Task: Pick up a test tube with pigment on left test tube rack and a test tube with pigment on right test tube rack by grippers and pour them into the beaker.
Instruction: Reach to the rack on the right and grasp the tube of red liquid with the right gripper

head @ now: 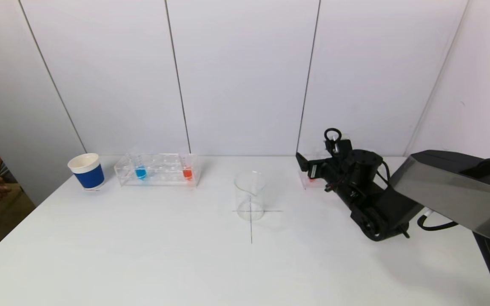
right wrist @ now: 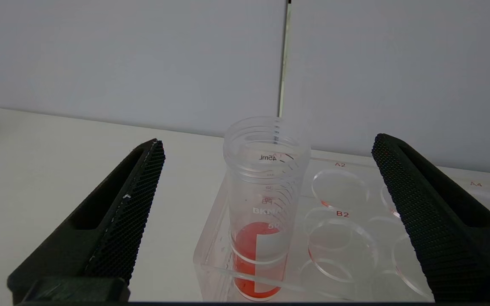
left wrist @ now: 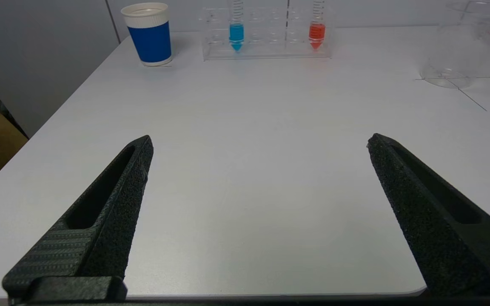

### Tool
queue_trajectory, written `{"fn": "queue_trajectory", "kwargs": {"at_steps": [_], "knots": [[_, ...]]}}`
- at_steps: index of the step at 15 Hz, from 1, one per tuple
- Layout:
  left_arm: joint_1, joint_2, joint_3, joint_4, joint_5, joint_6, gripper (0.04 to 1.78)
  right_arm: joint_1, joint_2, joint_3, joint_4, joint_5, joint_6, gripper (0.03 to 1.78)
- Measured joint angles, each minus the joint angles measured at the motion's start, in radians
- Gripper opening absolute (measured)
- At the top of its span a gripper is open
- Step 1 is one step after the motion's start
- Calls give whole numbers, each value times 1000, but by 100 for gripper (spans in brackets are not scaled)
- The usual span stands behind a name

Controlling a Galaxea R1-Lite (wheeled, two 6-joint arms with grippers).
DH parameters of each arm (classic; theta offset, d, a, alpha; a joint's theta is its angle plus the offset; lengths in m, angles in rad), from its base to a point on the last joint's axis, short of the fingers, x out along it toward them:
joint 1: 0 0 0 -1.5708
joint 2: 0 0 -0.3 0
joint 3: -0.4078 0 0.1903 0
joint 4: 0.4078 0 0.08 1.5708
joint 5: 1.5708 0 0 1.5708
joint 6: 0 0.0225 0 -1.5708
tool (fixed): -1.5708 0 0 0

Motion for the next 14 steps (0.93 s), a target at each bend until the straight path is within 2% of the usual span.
{"fn": "queue_trajectory", "kwargs": {"at_steps": [11,14], "knots": [[0,0,0,0,0,0,176,1,13,-22,13,-1,0,177],[0,0,0,0,0,0,176,1,15,-24,14,-2,-1,162]]}}
